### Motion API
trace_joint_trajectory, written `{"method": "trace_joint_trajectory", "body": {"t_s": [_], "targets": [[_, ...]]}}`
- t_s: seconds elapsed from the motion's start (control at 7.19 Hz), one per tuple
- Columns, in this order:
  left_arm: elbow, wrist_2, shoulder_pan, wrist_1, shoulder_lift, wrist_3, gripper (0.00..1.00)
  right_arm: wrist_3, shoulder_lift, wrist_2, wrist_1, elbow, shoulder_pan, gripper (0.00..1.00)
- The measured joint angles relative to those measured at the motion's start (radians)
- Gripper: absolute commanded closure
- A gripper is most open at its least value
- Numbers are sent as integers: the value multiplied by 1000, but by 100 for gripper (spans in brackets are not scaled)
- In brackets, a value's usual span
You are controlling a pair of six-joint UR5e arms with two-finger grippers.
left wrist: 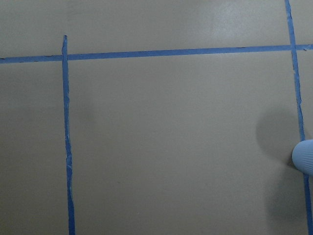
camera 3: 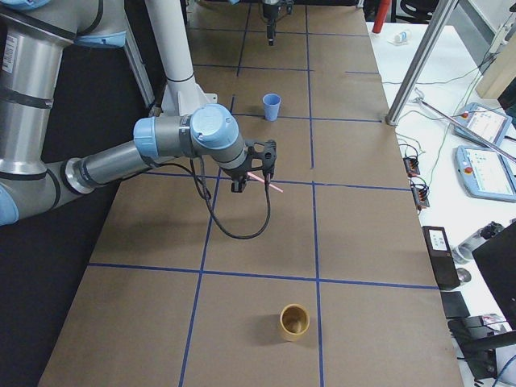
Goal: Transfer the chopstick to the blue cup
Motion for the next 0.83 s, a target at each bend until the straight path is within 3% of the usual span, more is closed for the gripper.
{"method": "trace_joint_trajectory", "body": {"t_s": [0.42, 0.83], "targets": [[1, 0, 0, 0, 2, 1, 0, 562, 290, 106, 85, -27, -226, 98], [4, 0, 1, 0, 3, 3, 0, 1110, 639, 81, 266, -175, -530, 97]]}}
